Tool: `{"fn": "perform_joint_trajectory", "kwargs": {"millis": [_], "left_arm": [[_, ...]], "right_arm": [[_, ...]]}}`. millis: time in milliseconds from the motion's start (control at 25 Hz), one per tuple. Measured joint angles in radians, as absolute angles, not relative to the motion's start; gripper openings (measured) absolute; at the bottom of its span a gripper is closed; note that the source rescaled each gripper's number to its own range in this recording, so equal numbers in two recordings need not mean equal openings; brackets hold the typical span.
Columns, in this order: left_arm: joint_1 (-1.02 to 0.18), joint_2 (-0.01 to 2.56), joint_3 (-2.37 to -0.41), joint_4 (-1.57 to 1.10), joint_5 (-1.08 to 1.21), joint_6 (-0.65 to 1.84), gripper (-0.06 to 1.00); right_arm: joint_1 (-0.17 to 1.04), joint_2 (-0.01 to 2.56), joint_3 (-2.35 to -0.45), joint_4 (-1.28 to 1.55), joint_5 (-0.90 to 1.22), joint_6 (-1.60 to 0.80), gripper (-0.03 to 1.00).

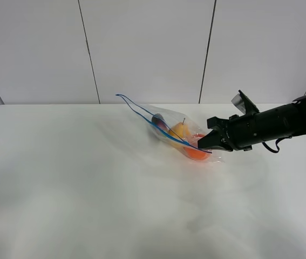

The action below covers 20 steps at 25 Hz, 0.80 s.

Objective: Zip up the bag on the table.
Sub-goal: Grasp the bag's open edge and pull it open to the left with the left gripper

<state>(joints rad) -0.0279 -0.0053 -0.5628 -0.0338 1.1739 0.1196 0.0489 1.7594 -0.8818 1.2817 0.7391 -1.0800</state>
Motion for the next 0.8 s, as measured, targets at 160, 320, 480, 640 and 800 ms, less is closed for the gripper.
{"fn": "perform_joint_trajectory", "kwargs": {"millis": [160, 320, 480, 640, 800], "left_arm": [[-0.028, -0.005, -0.563, -0.034, 1.174, 0.127, 1.00], [-0.028, -0.005, -0.563, -0.051, 1.174, 0.170, 1.00], [-0.028, -0.005, -0.563, -0.056, 1.174, 0.184, 1.00], [-0.028, -0.005, -0.563, -0.056, 1.174, 0.187, 1.00], [-0.028, -0.005, -0.567, -0.056, 1.158, 0.182, 1.00]], "right_arm": [[0.049, 1.759, -0.882, 1.282, 0.732, -1.080, 0.00], [0.049, 1.759, -0.882, 1.282, 0.729, -1.080, 0.00], [0.049, 1.759, -0.882, 1.282, 0.727, -1.080, 0.00], [0.049, 1.759, -0.882, 1.281, 0.726, -1.080, 0.00], [0.049, 1.759, -0.882, 1.273, 0.721, -1.080, 0.00]]}}
